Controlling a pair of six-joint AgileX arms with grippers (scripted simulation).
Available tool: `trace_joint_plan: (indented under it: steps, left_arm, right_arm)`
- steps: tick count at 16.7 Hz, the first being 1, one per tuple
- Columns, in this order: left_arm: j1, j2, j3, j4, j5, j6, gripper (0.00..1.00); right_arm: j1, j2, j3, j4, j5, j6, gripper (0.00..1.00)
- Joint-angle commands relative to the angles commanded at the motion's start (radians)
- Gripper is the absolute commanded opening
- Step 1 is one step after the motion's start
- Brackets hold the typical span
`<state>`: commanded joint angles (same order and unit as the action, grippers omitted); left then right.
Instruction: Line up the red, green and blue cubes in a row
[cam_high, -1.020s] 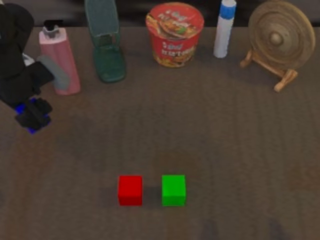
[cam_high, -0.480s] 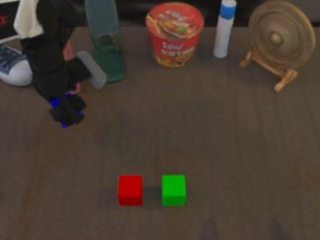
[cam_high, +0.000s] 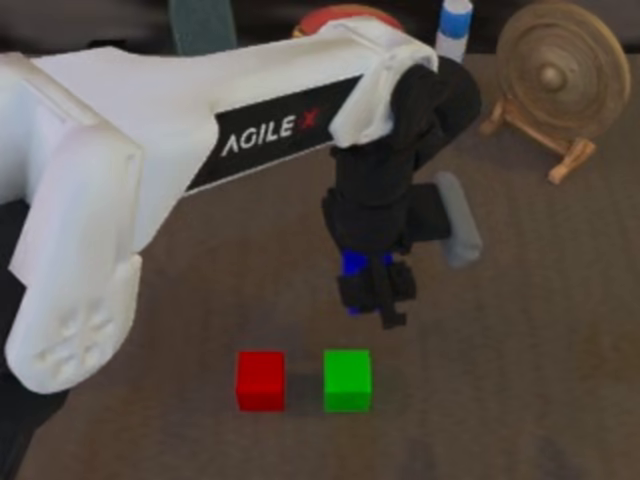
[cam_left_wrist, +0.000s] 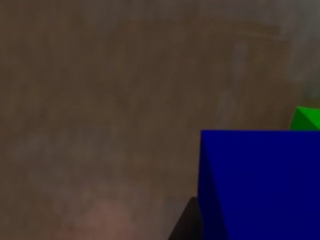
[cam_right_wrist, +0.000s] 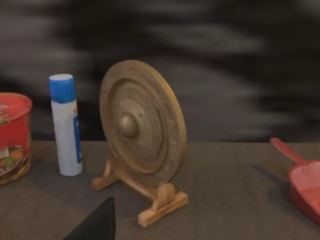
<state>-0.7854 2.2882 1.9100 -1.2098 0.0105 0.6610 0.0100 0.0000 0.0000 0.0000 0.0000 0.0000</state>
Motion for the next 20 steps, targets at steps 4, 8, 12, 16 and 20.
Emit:
trace_joint_plan:
  steps: [4, 8, 12, 16, 20]
  left_arm:
    - [-0.160, 0.038, 0.098, -0.041, -0.002, -0.043, 0.00]
    - [-0.176, 0.042, 0.109, -0.045, -0.003, -0.048, 0.00]
    - [-0.174, 0.050, 0.075, -0.001, -0.002, -0.046, 0.00]
    - [-0.175, 0.096, -0.017, 0.144, -0.002, -0.050, 0.00]
    - [-0.178, 0.113, -0.046, 0.182, -0.002, -0.050, 0.00]
  right_arm:
    - [0.000, 0.000, 0.000, 0.000, 0.000, 0.000, 1.00]
    - [0.000, 0.000, 0.000, 0.000, 0.000, 0.000, 1.00]
    - [0.000, 0.000, 0.000, 0.000, 0.000, 0.000, 1.00]
    - [0.000, 0.000, 0.000, 0.000, 0.000, 0.000, 1.00]
    - [0.000, 0.000, 0.000, 0.000, 0.000, 0.000, 1.00]
